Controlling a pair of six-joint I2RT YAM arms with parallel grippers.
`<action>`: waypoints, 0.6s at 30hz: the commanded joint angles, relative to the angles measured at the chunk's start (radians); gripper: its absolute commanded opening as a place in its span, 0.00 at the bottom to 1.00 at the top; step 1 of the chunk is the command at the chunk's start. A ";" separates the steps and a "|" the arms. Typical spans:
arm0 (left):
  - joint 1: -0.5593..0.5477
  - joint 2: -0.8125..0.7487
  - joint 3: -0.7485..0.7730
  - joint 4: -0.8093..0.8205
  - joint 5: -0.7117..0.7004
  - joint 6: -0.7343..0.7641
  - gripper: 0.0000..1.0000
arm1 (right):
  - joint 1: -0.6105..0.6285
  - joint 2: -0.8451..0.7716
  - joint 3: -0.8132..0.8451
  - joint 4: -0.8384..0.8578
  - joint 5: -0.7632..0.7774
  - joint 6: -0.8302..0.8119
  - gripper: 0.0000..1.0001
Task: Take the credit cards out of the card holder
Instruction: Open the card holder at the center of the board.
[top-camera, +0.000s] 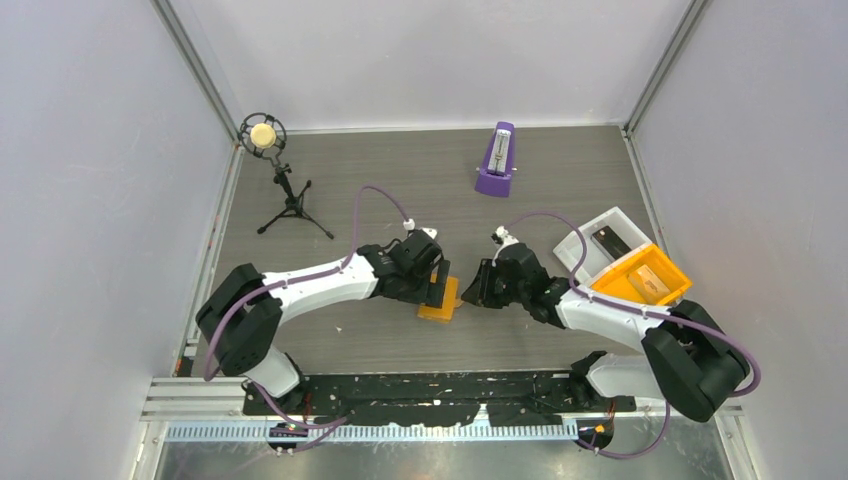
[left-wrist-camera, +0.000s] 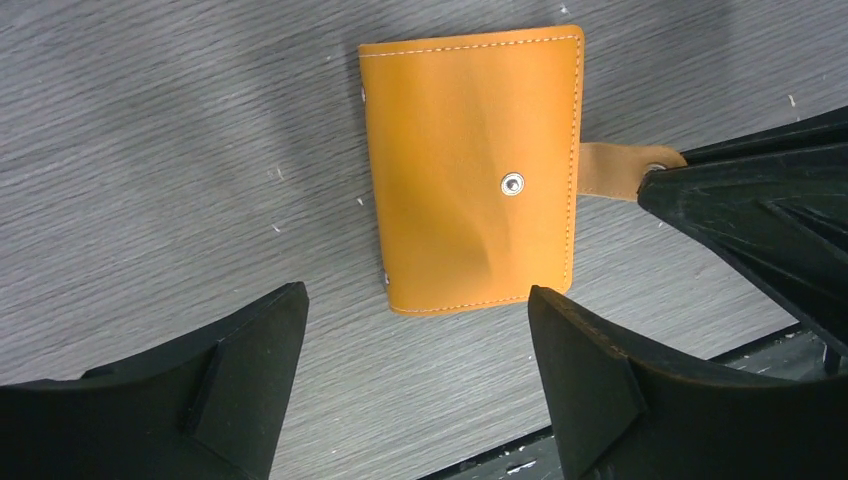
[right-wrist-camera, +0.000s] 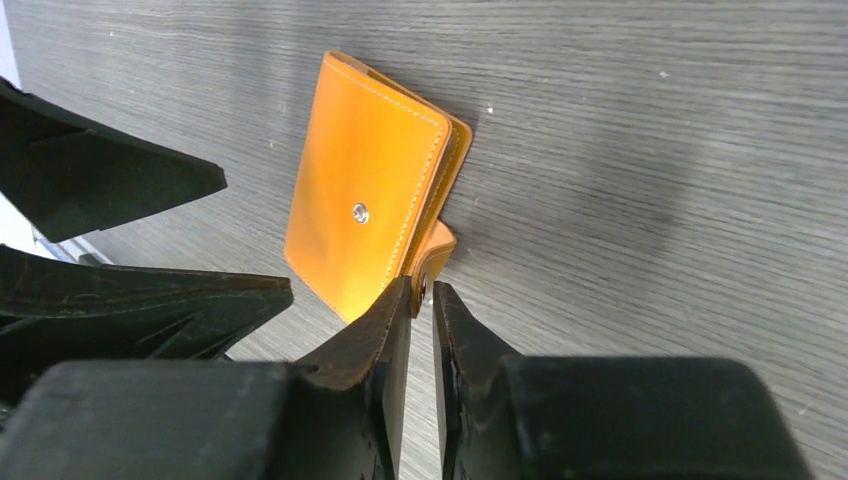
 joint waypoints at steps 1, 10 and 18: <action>-0.004 -0.013 0.008 0.002 -0.021 -0.015 0.82 | 0.004 -0.051 0.021 -0.041 0.064 -0.009 0.29; -0.004 -0.012 -0.054 0.105 0.106 -0.061 0.70 | 0.012 -0.182 0.079 -0.167 0.102 0.074 0.39; -0.004 -0.033 -0.140 0.250 0.217 -0.117 0.65 | 0.044 -0.229 0.105 -0.086 0.126 0.118 0.37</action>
